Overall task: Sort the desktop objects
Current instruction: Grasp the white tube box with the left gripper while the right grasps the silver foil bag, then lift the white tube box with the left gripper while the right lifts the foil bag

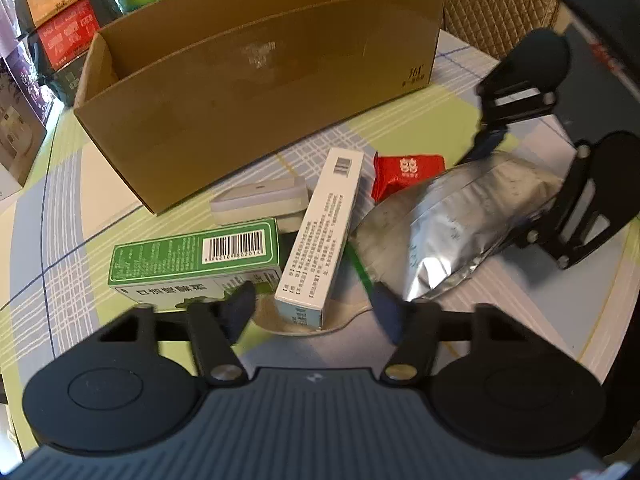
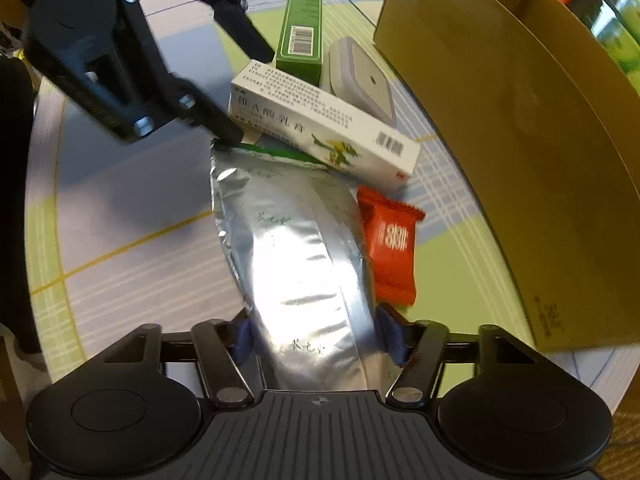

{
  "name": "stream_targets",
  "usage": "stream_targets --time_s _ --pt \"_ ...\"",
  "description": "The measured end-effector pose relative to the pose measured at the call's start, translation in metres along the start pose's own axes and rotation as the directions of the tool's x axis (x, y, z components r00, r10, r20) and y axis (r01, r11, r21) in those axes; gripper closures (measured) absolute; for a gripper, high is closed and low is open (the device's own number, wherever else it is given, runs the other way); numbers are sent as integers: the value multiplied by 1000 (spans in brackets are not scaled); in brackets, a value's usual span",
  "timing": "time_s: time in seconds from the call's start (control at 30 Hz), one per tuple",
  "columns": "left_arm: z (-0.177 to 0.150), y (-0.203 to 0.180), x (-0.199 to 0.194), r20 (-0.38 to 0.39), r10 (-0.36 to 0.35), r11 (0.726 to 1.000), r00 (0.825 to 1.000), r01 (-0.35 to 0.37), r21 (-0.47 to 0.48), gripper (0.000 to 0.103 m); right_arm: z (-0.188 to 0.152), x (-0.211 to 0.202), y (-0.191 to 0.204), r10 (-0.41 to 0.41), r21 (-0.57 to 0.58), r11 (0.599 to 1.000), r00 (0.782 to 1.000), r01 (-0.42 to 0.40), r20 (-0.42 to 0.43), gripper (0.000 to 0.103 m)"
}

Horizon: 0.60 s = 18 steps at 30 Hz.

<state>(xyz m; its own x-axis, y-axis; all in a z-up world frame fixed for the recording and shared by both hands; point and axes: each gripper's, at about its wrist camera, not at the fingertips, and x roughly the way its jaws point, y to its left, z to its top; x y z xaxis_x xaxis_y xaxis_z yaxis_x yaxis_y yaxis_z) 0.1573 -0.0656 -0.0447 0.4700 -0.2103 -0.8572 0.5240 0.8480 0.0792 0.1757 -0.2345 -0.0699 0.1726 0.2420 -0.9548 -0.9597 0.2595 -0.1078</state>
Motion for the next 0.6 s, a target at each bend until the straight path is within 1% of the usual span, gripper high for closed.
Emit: stream_targets --time_s 0.13,0.17,0.27,0.33,0.43,0.5,0.6 --pt "1 -4 3 -10 8 1000 1000 -8 -15 73 -15 -8 -6 9 85 996 1000 -8 -13 49" --pt "1 -6 3 -14 6 1000 1000 -7 -21 80 -21 -11 -9 9 116 993 1000 -7 -15 49" --pt "3 -12 1 -18 -11 999 1000 10 -46 82 -37 -21 -19 5 229 973 1000 1 -25 50" --pt "3 -17 -1 -19 -22 996 1000 20 -84 82 -46 -28 -21 1 303 953 1000 7 -27 50" --pt "-2 -27 -7 -20 -51 983 998 47 -176 82 -58 -35 -25 5 409 912 1000 5 -22 50" --pt "-8 -36 -11 -16 -69 973 997 63 -222 82 -64 -39 -27 21 478 878 1000 -14 -9 50" --pt "-23 -50 -22 -7 -68 965 998 64 -254 82 -64 -45 -19 24 528 849 1000 -22 3 51"
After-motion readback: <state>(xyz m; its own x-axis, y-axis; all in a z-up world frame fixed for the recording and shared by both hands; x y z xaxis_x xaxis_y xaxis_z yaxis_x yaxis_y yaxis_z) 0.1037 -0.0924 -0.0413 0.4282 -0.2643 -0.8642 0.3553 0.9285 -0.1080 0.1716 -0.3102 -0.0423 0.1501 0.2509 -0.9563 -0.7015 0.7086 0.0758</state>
